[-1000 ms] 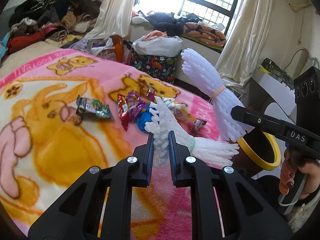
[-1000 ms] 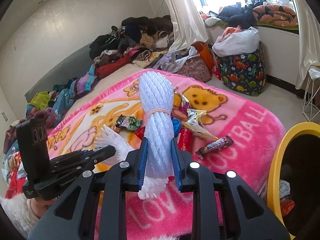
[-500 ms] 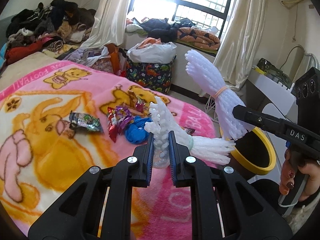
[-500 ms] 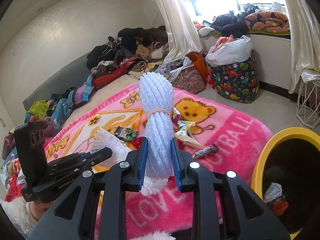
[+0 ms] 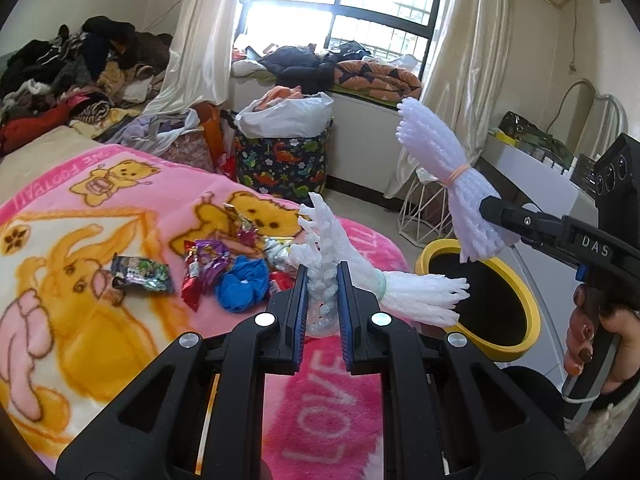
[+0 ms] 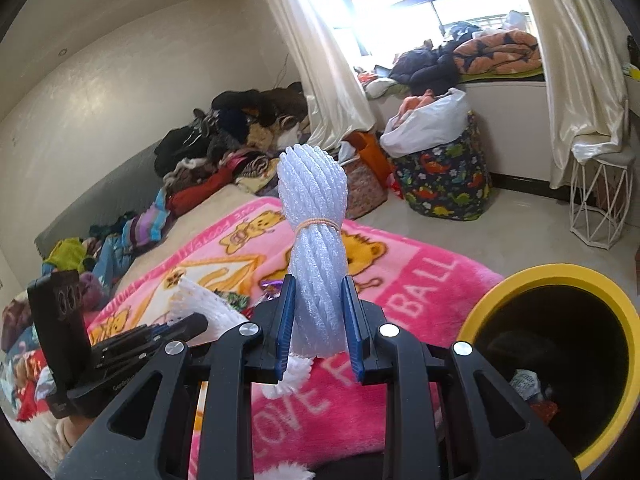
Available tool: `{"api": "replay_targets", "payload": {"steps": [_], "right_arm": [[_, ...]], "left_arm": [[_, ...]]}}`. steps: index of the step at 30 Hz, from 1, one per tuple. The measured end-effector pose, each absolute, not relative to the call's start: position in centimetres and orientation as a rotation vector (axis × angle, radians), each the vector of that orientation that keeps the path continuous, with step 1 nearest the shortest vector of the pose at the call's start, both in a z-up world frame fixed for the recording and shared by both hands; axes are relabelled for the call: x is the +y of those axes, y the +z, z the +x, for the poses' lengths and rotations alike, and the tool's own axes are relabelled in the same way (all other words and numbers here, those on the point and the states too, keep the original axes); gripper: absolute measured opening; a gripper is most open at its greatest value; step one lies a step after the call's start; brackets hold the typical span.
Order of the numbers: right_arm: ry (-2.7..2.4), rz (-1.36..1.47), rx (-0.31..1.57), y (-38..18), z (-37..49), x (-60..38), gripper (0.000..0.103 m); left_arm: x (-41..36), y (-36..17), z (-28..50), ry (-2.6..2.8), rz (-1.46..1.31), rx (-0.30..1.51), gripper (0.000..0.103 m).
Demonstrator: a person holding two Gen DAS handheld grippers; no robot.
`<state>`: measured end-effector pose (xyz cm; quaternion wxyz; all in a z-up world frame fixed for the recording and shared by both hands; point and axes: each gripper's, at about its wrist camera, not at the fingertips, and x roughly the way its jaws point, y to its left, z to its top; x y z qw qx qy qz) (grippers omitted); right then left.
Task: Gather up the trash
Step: 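Carry both white items over the yellow-rimmed bin with both tools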
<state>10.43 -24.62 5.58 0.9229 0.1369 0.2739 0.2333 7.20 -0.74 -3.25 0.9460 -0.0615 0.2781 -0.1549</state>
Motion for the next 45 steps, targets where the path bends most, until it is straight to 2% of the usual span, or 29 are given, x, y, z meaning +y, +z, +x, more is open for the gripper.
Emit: {"api": "replay_targets", "payload": {"steps": [28, 45], "right_arm": [[0.278, 0.391, 0.519, 5.4, 8.8, -33.1, 0.022], [0.120, 0.435, 0.564, 2.7, 8.4, -38.1, 0.022]], "left_arm": [[-8.7, -2.1, 8.0, -0.418, -0.030, 0.553, 0.009], [-14.3, -3.4, 9.2, -0.469, 0.037, 0.574, 0.009]]}}
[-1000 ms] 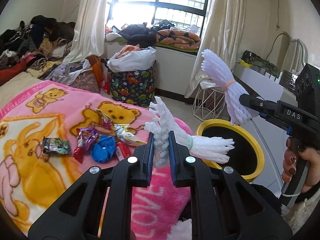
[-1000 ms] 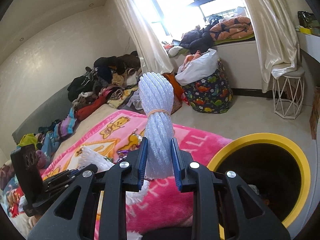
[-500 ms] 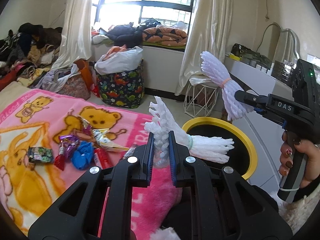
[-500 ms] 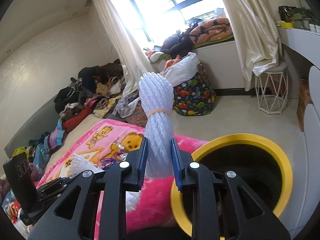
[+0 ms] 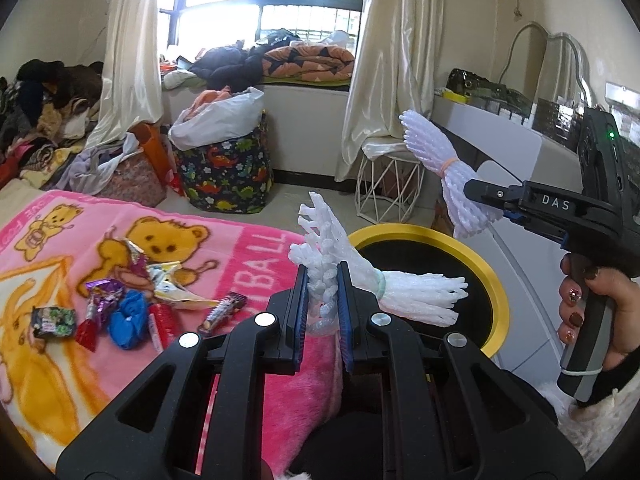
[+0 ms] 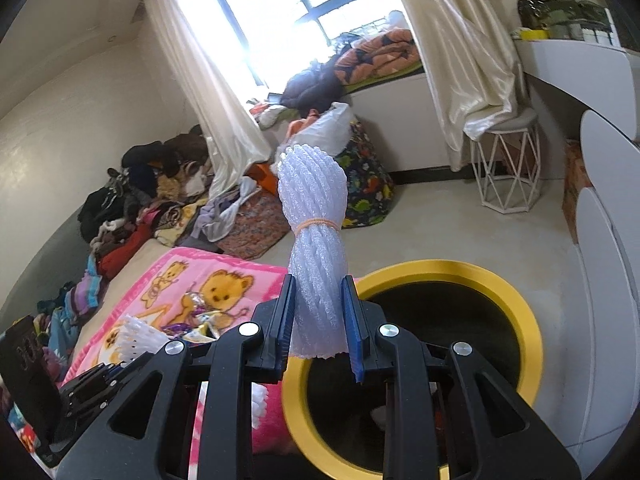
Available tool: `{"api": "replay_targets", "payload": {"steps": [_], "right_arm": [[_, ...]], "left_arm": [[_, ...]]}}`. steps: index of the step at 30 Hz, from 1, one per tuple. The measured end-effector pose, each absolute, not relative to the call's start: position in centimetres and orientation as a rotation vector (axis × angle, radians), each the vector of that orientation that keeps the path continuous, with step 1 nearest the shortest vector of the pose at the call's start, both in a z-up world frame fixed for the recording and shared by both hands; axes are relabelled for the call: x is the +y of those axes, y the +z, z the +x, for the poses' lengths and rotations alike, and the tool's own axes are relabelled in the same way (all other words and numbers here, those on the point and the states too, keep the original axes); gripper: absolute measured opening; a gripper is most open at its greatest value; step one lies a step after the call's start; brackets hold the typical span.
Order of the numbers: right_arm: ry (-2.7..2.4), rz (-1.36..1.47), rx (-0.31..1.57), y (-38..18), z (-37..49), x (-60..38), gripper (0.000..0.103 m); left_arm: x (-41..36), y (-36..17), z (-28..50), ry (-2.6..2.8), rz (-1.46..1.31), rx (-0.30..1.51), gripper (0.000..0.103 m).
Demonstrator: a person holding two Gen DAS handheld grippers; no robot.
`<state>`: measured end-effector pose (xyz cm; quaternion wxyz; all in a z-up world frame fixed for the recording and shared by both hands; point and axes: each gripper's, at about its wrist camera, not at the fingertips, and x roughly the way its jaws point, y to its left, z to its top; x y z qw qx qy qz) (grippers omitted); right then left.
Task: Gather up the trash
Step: 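Carry both white items over the yellow-rimmed bin with both tools, then open both tools to drop the white items into the bin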
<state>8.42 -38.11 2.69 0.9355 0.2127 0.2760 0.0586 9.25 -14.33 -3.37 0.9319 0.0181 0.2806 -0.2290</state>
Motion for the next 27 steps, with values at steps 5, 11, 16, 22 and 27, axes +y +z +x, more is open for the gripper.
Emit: {"api": "replay_targets", "payload": {"steps": [5, 11, 16, 22, 27], "right_arm": [[0.073, 0.451, 0.591, 1.4, 8.7, -39.6, 0.022], [0.020, 0.472, 0.635, -0.5, 9.1, -41.3, 0.022], [-0.008, 0.493, 0.679, -2.0, 9.5, -42.3, 0.022], [-0.021, 0.531, 0.718, -3.7, 9.8, -43.2, 0.026], [-0.052, 0.588, 0.731, -4.6, 9.8, -44.5, 0.055]], "left_arm": [[-16.2, -4.0, 9.8, -0.488, 0.062, 0.584, 0.009], [-18.7, -5.1, 10.6, -0.510, 0.097, 0.605, 0.009], [-20.6, -6.2, 11.5, -0.528, 0.133, 0.627, 0.009], [-22.2, -7.6, 12.5, -0.546, 0.150, 0.664, 0.010], [-22.2, -8.8, 14.1, -0.555, 0.076, 0.738, 0.058]]}}
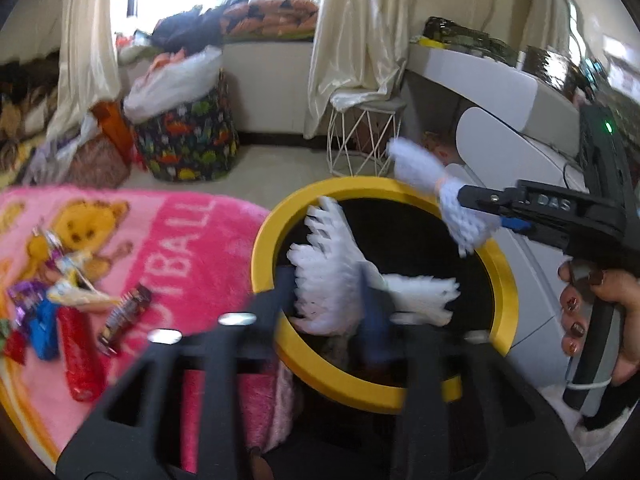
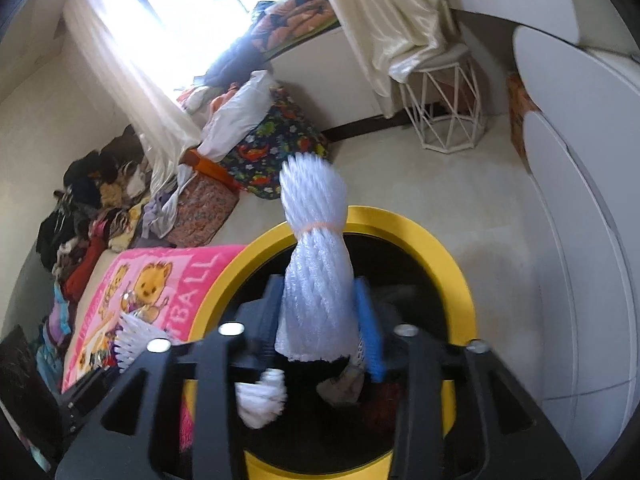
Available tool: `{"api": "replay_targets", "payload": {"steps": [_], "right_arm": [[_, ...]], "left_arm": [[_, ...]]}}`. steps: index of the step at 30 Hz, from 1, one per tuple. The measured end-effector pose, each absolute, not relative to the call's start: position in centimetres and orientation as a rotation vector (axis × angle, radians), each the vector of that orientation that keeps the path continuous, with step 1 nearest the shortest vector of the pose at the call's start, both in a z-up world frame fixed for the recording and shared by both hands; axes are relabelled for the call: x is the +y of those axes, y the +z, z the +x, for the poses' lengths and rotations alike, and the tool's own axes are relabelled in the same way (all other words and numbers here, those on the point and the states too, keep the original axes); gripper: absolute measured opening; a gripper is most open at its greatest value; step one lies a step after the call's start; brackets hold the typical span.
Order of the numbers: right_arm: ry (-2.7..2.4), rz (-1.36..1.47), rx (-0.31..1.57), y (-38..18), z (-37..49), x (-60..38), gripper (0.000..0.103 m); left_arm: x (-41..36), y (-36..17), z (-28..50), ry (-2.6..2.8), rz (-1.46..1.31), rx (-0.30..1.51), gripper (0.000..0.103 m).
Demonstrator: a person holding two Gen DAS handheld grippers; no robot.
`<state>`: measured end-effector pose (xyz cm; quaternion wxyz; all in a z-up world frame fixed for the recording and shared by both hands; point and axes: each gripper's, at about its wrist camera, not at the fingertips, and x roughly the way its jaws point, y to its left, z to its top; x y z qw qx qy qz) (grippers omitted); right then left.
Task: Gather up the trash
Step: 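Open both tools to drop the white items into the bin, then move both open tools back over the wrappers on the blanket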
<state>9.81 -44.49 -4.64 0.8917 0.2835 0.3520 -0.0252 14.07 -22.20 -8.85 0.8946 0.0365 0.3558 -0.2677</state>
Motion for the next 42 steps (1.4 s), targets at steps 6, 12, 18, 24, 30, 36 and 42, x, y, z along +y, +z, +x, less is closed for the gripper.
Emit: {"api": "replay_targets", "payload": {"steps": [6, 12, 18, 24, 30, 36, 42], "right_arm": [[-0.083, 0.576, 0.727, -4.6, 9.9, -44.5, 0.068], [-0.063, 0.514, 0.678, -3.4, 10.1, -42.6, 0.075], [-0.029, 0.451, 0.631, -1.8, 10.3, -40.2, 0.077], [0.005, 0.419, 0.611, -1.0, 10.4, -38.8, 0.079], [0.039, 0.403, 0.590, -0.2, 10.4, -37.1, 0.079], [0.079, 0.365, 0.575, 0.5, 10.6, -35.0, 0.080], [0.119, 0.313, 0.575, 0.9, 10.6, -32.4, 0.080]], "left_arm": [[-19.8, -9.0, 13.7, -0.505, -0.016, 0.728, 0.093], [-17.5, -8.2, 12.4, -0.448, -0.029, 0.692, 0.093], [-14.7, -7.2, 11.6, -0.390, -0.044, 0.657, 0.093], [-12.0, -6.4, 11.3, -0.327, -0.054, 0.630, 0.093], [-10.1, -5.7, 11.2, -0.278, -0.080, 0.612, 0.093], [-8.2, -5.0, 10.9, -0.234, -0.098, 0.586, 0.093], [-5.9, -4.9, 10.9, -0.193, -0.119, 0.576, 0.093]]}}
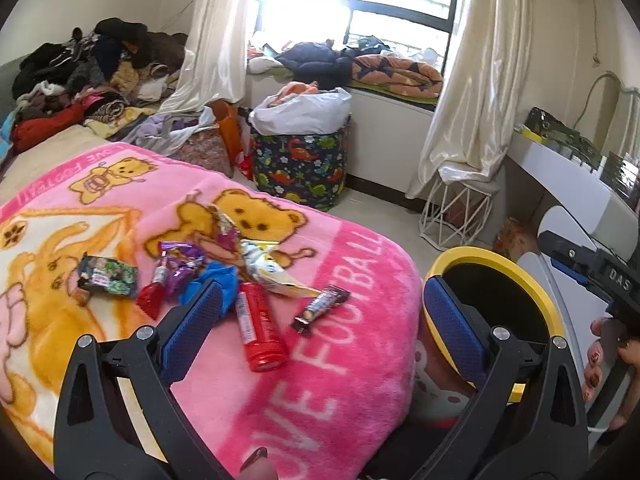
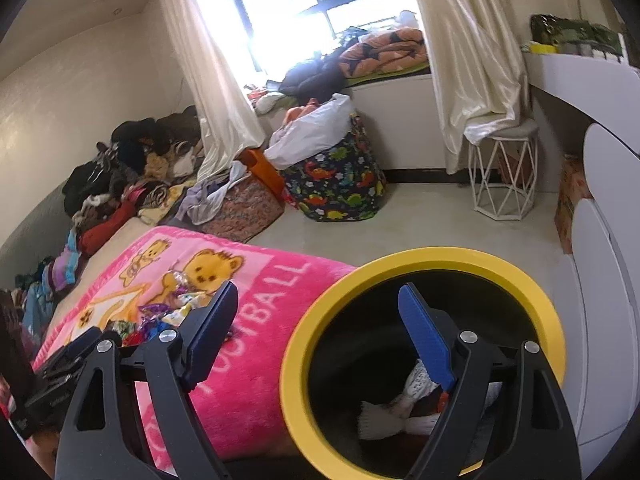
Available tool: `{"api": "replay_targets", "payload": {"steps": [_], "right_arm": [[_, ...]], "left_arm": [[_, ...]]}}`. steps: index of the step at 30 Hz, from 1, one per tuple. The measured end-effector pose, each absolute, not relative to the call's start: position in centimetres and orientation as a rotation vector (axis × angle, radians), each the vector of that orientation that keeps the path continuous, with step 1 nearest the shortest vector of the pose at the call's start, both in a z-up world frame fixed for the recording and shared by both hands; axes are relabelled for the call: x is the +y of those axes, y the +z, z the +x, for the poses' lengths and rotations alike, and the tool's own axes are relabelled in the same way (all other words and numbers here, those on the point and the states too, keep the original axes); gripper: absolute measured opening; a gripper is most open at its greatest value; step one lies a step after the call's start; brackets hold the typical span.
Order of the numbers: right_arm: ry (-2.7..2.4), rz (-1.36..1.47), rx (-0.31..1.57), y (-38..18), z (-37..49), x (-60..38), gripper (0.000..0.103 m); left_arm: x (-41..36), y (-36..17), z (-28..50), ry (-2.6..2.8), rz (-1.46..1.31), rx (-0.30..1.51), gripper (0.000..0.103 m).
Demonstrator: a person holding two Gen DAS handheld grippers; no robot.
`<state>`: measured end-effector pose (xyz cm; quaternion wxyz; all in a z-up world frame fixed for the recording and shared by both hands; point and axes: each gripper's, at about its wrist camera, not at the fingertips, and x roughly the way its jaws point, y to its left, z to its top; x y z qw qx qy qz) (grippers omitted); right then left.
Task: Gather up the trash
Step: 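Move both open tools back over the wrappers on the blanket, then grasp the red snack wrapper with left tool while right tool grasps yellow wrapper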
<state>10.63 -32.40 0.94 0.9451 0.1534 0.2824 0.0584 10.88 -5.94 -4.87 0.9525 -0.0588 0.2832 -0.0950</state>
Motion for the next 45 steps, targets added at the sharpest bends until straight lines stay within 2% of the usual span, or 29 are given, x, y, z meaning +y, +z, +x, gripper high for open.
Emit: {"api": "replay_targets", "payload": {"steps": [28, 31, 34, 36, 45], "right_arm": [[0.389, 0.098, 0.649, -0.3, 13.1, -19.0, 0.080], [0.428, 0.062, 0.683, -1.0, 14.4, -17.4, 0.076], [0.450, 0.026, 0.708, -1.8, 15.7, -15.7, 0.072], [0.462, 0.010, 0.731, -2.6, 16.8, -14.7, 0.069], [0.467, -0.046, 0.818, -5.6, 21.2, -12.2, 0.056]], "left_arm": [[4.3, -6.7, 11.3, -0.009, -0.228, 0.596, 0.093], [5.4, -7.4, 11.6, 0.005, -0.244, 0.614, 0.092], [6.4, -8.3, 12.2, 0.014, -0.265, 0.645, 0.082], [6.9, -8.9, 12.6, 0.016, -0.279, 0.668, 0.069], [7.7, -11.1, 15.0, -0.006, -0.291, 0.736, 0.039]]}}
